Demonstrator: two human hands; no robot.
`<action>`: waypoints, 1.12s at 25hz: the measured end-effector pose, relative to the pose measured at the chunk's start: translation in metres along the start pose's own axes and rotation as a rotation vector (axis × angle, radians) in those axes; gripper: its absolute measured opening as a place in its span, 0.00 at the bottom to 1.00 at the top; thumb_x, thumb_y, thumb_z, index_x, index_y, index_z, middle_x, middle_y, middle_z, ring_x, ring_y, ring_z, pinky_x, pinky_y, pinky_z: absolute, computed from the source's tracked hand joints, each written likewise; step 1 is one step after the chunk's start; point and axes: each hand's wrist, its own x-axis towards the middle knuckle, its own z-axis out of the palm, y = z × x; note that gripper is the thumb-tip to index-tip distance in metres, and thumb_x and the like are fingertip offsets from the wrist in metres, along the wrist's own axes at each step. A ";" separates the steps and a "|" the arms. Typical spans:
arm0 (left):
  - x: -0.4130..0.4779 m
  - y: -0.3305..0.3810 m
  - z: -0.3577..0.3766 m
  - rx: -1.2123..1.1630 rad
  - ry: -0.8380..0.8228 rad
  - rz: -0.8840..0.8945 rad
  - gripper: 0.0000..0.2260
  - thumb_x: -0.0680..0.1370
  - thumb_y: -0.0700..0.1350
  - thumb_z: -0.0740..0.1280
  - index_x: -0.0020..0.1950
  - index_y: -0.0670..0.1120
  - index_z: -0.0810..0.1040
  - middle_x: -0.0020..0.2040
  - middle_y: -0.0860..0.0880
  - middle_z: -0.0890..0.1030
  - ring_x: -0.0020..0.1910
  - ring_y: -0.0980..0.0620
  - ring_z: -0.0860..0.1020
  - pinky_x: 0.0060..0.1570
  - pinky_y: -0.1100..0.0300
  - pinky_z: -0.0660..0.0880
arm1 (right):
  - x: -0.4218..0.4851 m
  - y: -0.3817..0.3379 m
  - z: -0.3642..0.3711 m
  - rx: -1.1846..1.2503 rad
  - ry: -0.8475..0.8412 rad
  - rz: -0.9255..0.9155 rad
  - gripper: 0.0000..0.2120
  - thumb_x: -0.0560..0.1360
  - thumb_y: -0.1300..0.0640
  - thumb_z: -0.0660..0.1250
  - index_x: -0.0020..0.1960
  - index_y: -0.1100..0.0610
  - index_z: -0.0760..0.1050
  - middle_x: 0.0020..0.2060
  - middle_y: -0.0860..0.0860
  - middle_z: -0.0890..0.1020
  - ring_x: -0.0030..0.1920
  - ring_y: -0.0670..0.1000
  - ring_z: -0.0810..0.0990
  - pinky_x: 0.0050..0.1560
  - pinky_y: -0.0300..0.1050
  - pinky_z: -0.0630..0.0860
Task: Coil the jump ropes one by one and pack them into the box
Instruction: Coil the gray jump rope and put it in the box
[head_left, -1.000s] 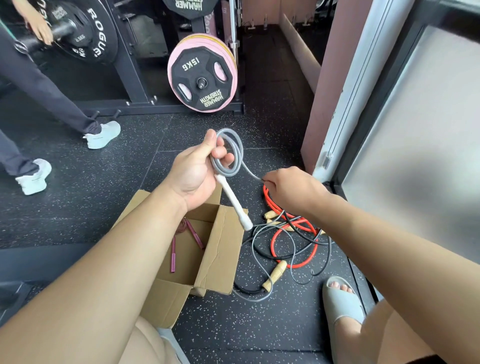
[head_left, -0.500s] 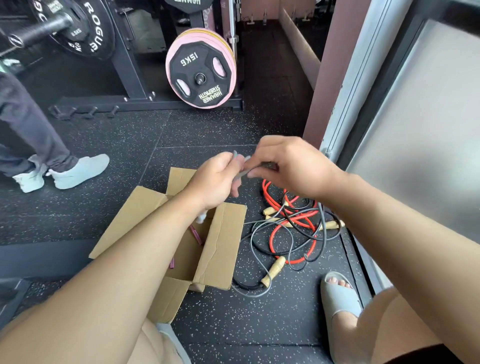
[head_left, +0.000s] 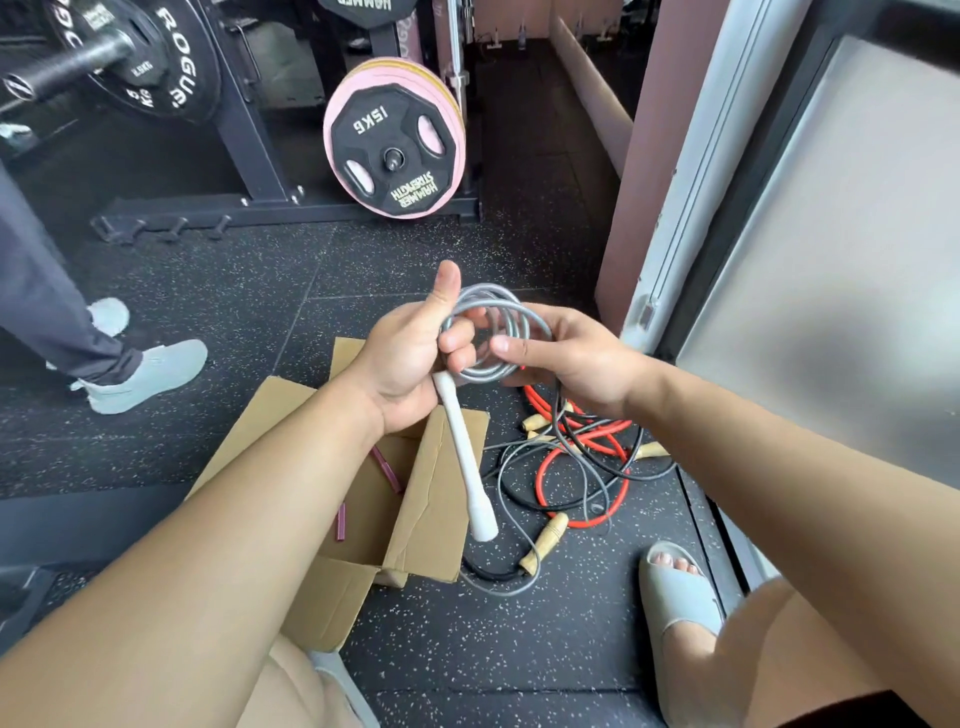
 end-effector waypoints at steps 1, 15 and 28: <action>-0.001 -0.001 0.001 -0.013 -0.012 -0.011 0.21 0.75 0.63 0.58 0.43 0.44 0.73 0.25 0.54 0.64 0.25 0.57 0.66 0.33 0.64 0.67 | 0.002 0.001 0.002 0.067 0.019 0.023 0.17 0.74 0.53 0.70 0.61 0.57 0.78 0.50 0.57 0.82 0.52 0.54 0.80 0.58 0.53 0.76; 0.000 -0.011 0.002 0.148 -0.097 -0.052 0.18 0.83 0.51 0.56 0.50 0.38 0.77 0.29 0.46 0.75 0.39 0.42 0.83 0.52 0.49 0.76 | 0.011 -0.019 0.005 -0.043 0.129 0.065 0.11 0.65 0.52 0.67 0.36 0.61 0.73 0.28 0.58 0.76 0.28 0.55 0.65 0.31 0.46 0.60; -0.003 -0.001 0.009 -0.135 -0.158 -0.092 0.18 0.84 0.54 0.53 0.40 0.46 0.69 0.23 0.55 0.60 0.24 0.56 0.61 0.31 0.62 0.57 | 0.006 -0.023 0.008 -0.237 0.201 -0.267 0.10 0.82 0.55 0.63 0.49 0.62 0.73 0.30 0.45 0.80 0.27 0.44 0.73 0.28 0.36 0.70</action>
